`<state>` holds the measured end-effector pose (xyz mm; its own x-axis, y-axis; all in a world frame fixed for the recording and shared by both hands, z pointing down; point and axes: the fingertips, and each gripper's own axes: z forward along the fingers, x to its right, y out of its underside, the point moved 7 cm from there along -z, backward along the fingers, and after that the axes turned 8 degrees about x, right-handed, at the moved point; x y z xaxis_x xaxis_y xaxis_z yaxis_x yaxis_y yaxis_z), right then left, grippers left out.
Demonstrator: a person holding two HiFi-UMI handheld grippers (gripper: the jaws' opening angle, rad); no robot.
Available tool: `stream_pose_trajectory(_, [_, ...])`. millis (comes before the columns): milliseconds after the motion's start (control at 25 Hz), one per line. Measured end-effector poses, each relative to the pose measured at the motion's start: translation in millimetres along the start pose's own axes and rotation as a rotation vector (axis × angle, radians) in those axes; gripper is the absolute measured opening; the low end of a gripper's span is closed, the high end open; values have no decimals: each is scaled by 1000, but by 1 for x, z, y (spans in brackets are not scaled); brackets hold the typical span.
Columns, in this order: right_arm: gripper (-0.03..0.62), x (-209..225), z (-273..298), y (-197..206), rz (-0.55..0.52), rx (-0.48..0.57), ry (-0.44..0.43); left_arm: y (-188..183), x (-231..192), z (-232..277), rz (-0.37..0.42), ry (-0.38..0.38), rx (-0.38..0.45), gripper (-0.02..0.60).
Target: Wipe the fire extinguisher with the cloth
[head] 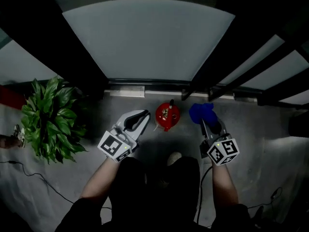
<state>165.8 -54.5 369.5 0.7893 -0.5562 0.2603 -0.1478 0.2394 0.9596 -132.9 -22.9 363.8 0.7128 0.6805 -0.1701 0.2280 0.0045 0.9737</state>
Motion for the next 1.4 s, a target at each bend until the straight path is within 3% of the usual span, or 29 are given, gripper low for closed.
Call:
stream_pose_trajectory(480, [89,-82,-86,-207,-38,18,28,-220,75,11,-4,7,-2,28])
stream_pose_trajectory(720, [89,-129,-114,-265,-25,71,48,-300,112,4,51,38,22,28])
stream_pose_trajectory(960, [89,-156,-136,-299,-38,179,-7,-327,135,-4,82,-30,71,28])
stream_pose_trajectory(1200, [89,-156,-143,-296,-80,171,-30,-320,152,1,38,-108,112,28])
stream_pose_trajectory(1400, [89,-145,-154,-307,-54,201,-14,-327,164,11,64,-100,103,28])
